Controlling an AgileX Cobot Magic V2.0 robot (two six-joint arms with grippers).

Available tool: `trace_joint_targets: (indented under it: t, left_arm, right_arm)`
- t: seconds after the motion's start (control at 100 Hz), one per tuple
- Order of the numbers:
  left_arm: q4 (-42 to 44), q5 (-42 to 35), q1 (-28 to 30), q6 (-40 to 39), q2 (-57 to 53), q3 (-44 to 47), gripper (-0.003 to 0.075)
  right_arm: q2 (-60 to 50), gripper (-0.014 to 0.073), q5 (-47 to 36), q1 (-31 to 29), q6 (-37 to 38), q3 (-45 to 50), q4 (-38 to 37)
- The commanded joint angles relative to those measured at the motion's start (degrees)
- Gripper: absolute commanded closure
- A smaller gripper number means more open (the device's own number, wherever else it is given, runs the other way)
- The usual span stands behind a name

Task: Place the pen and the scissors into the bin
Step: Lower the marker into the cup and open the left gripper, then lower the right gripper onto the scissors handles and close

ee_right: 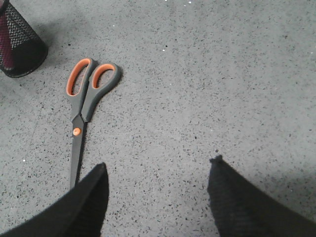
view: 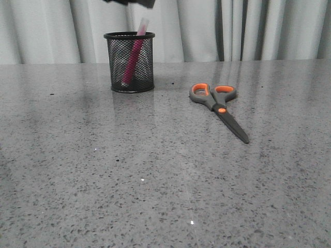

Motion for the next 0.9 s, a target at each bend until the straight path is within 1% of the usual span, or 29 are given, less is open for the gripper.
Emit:
trace_joint_targets:
  t: [0.0, 0.07, 0.15, 0.2, 0.25, 0.32, 0.36, 0.37, 0.39, 0.4, 0.43, 0.54, 0.64, 0.75, 0.89]
  left_arm:
    - [0.2, -1.8, 1.3, -0.1, -7.1, -2.3, 0.0290]
    - [1.2, 0.8, 3.5, -0.1, -10.1, -2.3, 0.0292]
    - [1.2, 6.0, 7.3, -0.1, -13.7, -2.3, 0.0297]
    - [1.2, 9.4, 9.7, -0.1, -15.8, -2.3, 0.0316]
    - [1.2, 13.2, 12.4, -0.1, -17.8, -2.3, 0.0355]
    - [1.2, 18.7, 16.2, -0.6, -20.4, -2.3, 0.0458]
    - [1.2, 22.1, 18.5, -1.1, -21.8, -2.3, 0.0550]
    - [1.2, 22.6, 18.8, -1.1, -22.0, -2.3, 0.0585]
    - [1.2, 24.0, 19.9, -1.1, -22.7, -2.0, 0.0622]
    - [1.2, 24.5, 20.3, -1.1, -23.0, -2.0, 0.0661]
    - [1.2, 26.2, 21.9, -1.1, -24.2, -1.4, 0.0741]
    - [1.2, 26.4, 25.6, -1.0, -28.6, 2.0, 0.0739]
    - [1.2, 23.2, 27.5, -1.0, -33.7, 7.5, 0.0739]
    - [1.1, 19.3, 27.7, -1.0, -38.7, 14.6, 0.0739]
    - [0.6, 14.6, 27.7, -1.0, -44.1, 22.8, 0.0739]
  right_arm:
    - [0.2, 0.0193, -3.0, -0.1, -0.8, -2.2, 0.6]
    - [0.2, 0.0193, -3.0, -0.1, -0.8, -2.2, 0.6]
    - [0.3, 0.0193, -3.1, -0.1, -0.8, -2.2, 0.6]
    - [0.7, 0.0193, -3.1, -0.1, -0.8, -2.2, 0.6]
    - [0.7, 0.0193, -2.9, -0.1, -0.9, -2.2, 0.6]
    - [1.6, 0.0193, -2.8, -0.1, -1.2, -2.2, 0.8]
    - [2.0, 0.0193, -2.6, -0.1, -2.1, -2.2, 1.5]
    - [2.2, 0.0193, -2.6, -0.1, -2.5, -2.2, 1.7]
    - [2.7, 0.0193, -2.6, -0.1, -3.0, -2.2, 2.3]
    - [2.9, 0.0193, -2.6, -0.1, -3.2, -2.2, 2.7]
    - [3.4, 0.0193, -2.8, -0.1, -3.5, -2.2, 3.8]
    - [5.4, 0.0193, -4.7, -0.1, -3.6, -2.2, 4.8]
    - [6.2, 0.0193, -5.2, -0.1, -4.0, -2.3, 6.5]
    - [8.5, 0.0193, -1.5, 1.1, -10.4, -4.0, 11.2]
    - [14.2, 0.0193, 1.7, 5.9, -15.9, -10.4, 10.4]
